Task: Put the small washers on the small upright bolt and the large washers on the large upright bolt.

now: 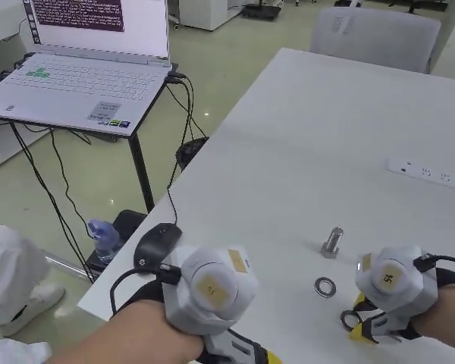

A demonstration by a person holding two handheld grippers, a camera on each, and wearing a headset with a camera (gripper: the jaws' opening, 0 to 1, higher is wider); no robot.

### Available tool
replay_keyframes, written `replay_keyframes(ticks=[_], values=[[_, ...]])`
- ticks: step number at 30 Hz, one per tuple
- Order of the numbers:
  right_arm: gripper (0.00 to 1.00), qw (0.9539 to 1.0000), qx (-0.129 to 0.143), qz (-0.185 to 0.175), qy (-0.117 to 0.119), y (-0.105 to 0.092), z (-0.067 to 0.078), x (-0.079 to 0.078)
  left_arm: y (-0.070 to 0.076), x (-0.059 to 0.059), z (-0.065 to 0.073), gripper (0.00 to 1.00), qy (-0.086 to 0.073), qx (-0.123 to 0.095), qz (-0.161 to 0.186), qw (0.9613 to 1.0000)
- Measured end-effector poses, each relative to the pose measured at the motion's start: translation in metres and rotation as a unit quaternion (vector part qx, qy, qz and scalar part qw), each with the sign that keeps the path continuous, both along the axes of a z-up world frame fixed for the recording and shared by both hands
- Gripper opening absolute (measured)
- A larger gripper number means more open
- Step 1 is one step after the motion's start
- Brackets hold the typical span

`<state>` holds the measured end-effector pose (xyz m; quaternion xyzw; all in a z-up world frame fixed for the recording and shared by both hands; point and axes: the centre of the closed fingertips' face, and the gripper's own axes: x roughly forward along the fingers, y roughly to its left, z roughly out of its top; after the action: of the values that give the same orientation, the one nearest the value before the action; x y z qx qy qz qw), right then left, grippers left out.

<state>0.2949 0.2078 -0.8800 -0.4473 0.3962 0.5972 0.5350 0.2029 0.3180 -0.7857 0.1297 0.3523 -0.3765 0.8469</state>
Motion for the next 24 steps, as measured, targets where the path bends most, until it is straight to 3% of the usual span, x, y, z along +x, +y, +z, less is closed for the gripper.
replay_keyframes(ticks=[11, 14, 24], values=[[0.25, 0.9997, -0.022, -0.013, 0.0, 0.0005, -0.0006, 0.0015, 0.0008, -0.0004, 0.0011, 0.72, 0.0, -0.002, 0.002, 1.0], [0.26, 0.9992, -0.022, -0.03, 0.011, 0.0011, 0.0, 0.0013, 0.0011, 0.0002, 0.0016, 0.71, -0.001, -0.002, 0.002, 1.0], [0.26, 0.9976, -0.027, -0.062, 0.01, 0.0022, 0.0004, 0.0022, -0.0005, -0.0024, -0.0004, 0.69, 0.005, 0.0, -0.001, 1.0]])
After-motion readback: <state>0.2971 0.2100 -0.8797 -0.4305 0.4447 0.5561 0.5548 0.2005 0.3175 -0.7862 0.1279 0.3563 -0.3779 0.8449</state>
